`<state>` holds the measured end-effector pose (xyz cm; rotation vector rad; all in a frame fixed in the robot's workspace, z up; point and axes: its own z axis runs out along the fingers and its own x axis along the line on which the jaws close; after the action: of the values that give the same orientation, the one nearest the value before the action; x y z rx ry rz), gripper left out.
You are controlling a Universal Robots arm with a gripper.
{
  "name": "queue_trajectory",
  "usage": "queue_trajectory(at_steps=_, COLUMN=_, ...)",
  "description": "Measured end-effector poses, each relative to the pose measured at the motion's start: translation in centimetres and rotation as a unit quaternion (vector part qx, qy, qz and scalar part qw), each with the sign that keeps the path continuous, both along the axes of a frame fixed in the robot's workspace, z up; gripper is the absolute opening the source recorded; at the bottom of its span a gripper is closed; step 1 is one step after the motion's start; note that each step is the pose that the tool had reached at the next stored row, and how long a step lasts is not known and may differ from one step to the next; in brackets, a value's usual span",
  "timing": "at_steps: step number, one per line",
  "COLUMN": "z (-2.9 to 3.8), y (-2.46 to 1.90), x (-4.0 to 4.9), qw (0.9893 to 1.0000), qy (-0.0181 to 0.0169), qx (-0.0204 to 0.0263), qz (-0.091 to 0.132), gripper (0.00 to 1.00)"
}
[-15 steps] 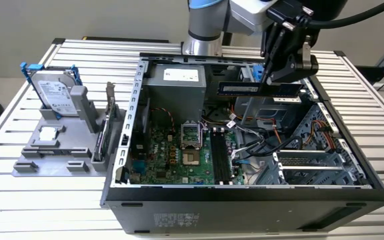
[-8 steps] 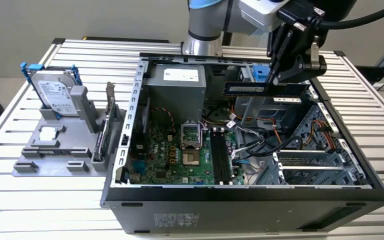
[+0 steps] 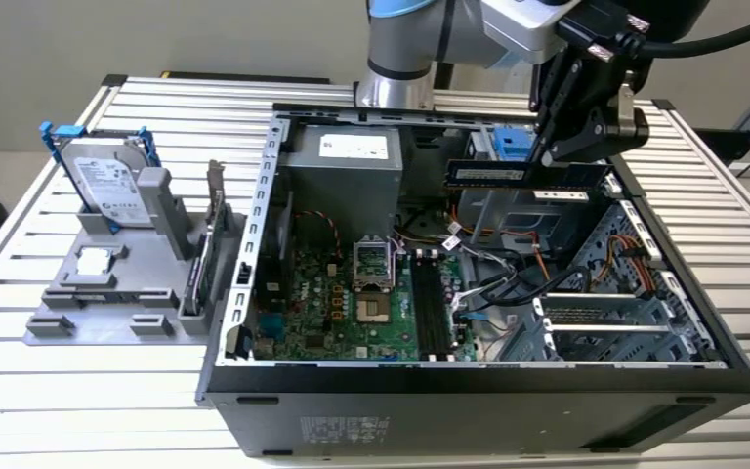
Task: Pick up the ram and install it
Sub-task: 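Pick up the ram and move it above insertion slot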
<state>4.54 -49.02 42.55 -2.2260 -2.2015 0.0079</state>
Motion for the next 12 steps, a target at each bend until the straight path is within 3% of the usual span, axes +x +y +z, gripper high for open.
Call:
queue_trajectory(at_steps=6, z=-0.01, y=0.06, x=0.01, qw=1.0, qy=0.0, qx=0.0, qz=0.0, gripper=0.0)
queue_trajectory(at_steps=12, z=0.0, y=0.76, x=0.01, qw=1.0, qy=0.0, qx=0.0, qz=0.0, gripper=0.0)
